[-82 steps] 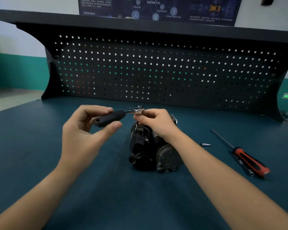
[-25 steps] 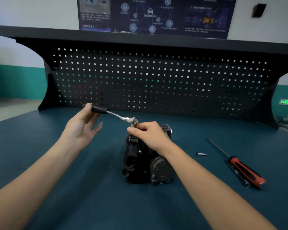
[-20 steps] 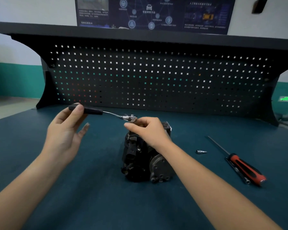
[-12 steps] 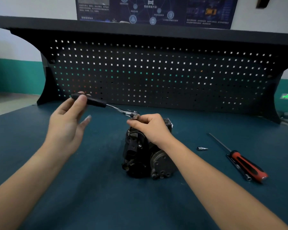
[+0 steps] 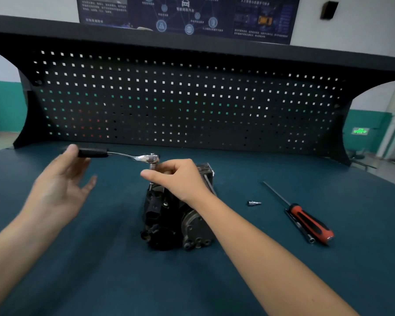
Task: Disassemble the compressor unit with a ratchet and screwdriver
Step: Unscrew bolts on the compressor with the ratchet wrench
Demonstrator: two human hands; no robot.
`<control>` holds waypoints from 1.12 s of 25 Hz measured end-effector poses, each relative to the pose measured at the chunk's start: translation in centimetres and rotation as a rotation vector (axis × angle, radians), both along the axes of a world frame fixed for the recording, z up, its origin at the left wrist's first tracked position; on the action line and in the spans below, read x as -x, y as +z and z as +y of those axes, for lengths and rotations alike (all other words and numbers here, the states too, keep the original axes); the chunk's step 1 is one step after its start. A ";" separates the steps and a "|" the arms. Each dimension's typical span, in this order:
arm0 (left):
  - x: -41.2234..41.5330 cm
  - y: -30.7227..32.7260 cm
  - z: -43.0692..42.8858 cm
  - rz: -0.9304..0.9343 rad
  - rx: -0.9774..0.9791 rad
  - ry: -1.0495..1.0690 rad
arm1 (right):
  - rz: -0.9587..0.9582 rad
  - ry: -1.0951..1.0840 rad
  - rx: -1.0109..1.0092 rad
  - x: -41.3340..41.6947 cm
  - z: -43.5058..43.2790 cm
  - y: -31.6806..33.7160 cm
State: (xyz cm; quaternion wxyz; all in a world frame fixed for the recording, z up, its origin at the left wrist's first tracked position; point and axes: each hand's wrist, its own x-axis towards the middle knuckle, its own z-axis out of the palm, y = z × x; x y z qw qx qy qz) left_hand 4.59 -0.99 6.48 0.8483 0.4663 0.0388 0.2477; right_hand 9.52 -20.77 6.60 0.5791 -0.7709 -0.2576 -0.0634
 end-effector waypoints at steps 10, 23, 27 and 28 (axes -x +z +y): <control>3.3 -0.8 0.2 -0.011 -0.008 -0.034 | 0.021 0.123 0.005 0.5 -0.2 0.4; 6.0 -0.1 -2.2 -0.123 -0.095 0.002 | -0.045 -0.035 -0.007 0.3 -0.1 0.4; 7.9 -0.6 -3.4 -0.181 -0.160 -0.006 | -0.057 -0.002 0.033 0.3 -0.2 0.3; 7.3 -0.4 -3.1 -0.182 -0.150 0.015 | -0.060 0.006 0.041 0.4 -0.2 0.3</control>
